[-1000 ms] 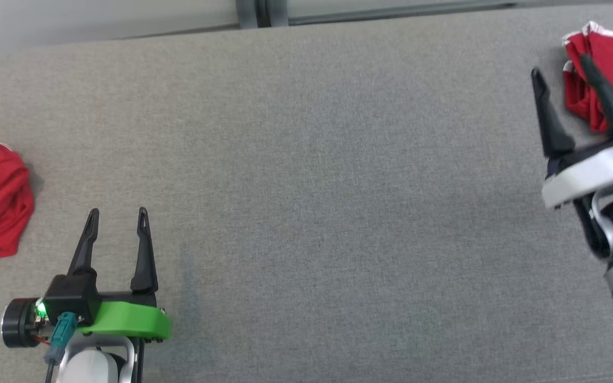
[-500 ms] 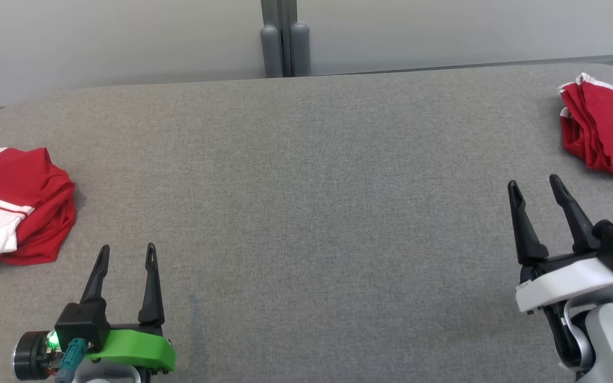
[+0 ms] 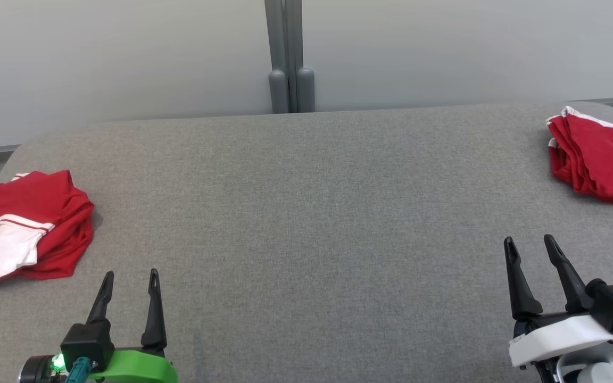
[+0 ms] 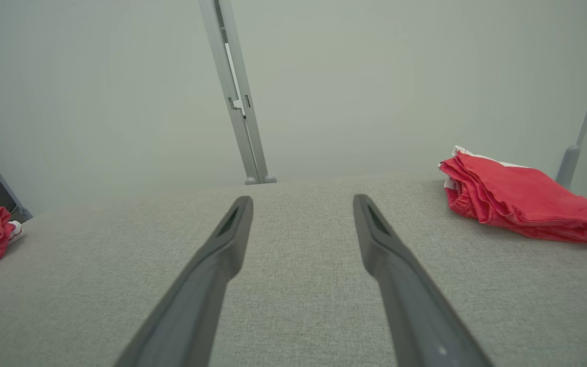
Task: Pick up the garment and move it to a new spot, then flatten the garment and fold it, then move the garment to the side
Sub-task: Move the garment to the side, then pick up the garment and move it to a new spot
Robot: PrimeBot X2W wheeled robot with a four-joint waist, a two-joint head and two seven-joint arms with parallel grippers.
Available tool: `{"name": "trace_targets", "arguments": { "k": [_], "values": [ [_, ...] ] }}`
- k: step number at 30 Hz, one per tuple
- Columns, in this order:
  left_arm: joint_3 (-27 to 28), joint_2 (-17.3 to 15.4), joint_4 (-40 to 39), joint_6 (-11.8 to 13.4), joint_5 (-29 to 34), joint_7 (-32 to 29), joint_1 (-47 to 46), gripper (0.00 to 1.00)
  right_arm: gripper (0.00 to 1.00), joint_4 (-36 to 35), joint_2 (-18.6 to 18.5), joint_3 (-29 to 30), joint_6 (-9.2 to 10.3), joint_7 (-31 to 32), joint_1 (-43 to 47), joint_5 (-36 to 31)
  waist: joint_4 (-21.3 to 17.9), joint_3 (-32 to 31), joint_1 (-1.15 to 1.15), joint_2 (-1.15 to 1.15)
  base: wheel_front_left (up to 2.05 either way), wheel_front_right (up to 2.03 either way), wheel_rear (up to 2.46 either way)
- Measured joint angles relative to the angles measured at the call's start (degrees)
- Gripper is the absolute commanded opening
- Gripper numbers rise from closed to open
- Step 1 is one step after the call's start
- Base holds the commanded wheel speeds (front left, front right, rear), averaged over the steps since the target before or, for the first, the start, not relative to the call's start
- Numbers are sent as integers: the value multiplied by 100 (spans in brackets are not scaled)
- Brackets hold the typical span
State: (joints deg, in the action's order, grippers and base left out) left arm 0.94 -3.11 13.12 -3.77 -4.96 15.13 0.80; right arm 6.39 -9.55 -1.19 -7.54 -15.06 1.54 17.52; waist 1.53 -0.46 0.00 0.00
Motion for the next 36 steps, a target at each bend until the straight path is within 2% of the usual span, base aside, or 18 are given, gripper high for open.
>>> {"name": "trace_targets", "arguments": {
  "k": [14,36],
  "values": [
    [-4,11,70,-51,25,0,4,100,100,-52,242,62,0,0,197,-47,117,-117,0,0,0,0,0],
    [74,14,133,-101,47,0,-3,100,100,11,253,69,0,0,240,-71,225,-88,0,0,0,0,0]
  ]
}}
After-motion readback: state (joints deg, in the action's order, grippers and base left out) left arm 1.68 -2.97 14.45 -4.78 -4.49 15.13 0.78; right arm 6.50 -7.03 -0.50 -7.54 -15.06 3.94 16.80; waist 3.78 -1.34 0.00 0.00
